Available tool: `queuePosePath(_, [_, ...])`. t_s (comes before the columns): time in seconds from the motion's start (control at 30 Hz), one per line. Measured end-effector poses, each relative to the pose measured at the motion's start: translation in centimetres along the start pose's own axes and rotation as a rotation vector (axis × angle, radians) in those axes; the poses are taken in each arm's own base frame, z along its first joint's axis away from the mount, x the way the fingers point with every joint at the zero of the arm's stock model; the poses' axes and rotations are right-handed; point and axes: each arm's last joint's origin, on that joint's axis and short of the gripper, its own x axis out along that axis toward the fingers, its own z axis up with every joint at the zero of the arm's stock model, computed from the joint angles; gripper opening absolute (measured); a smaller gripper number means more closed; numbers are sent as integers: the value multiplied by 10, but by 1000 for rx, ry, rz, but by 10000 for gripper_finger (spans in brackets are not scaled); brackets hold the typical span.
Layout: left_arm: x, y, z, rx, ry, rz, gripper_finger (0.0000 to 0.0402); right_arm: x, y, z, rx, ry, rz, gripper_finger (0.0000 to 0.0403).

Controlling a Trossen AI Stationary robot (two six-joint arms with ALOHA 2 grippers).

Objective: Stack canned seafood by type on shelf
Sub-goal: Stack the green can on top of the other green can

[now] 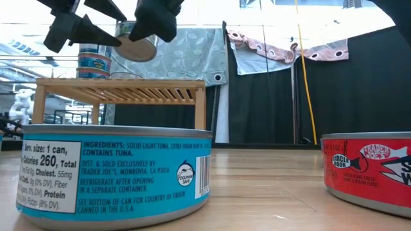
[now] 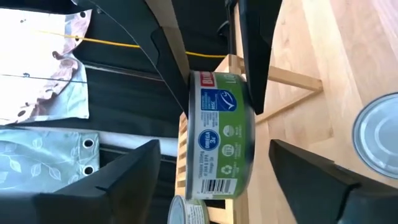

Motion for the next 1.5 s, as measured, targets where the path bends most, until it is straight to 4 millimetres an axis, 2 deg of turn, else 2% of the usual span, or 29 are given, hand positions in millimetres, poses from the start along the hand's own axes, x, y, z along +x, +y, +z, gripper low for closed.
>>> queuePosePath(0.23, [1,0,0,6,-2,-16,227,0,0,0,2,1,5,130])
queuePosePath(0.4, [6,0,-1,0,7,-53,195,0,1,1,4,-31,40,130])
queuePosePath(0.87, [9,1,-2,25,21,-48,189,0,1,0,7,-30,40,131])
queuePosePath(1.07, [9,1,-2,24,20,-48,148,0,1,0,6,-27,37,139])
queuePosePath(1.2, [9,1,-1,22,21,-46,147,0,1,0,8,-24,34,147])
queuePosePath(1.33, [9,2,-2,22,28,-26,151,-1,0,-1,16,22,-10,169])
queuePosePath(1.5, [8,4,-2,42,31,-15,154,-16,-9,-5,42,79,-14,227])
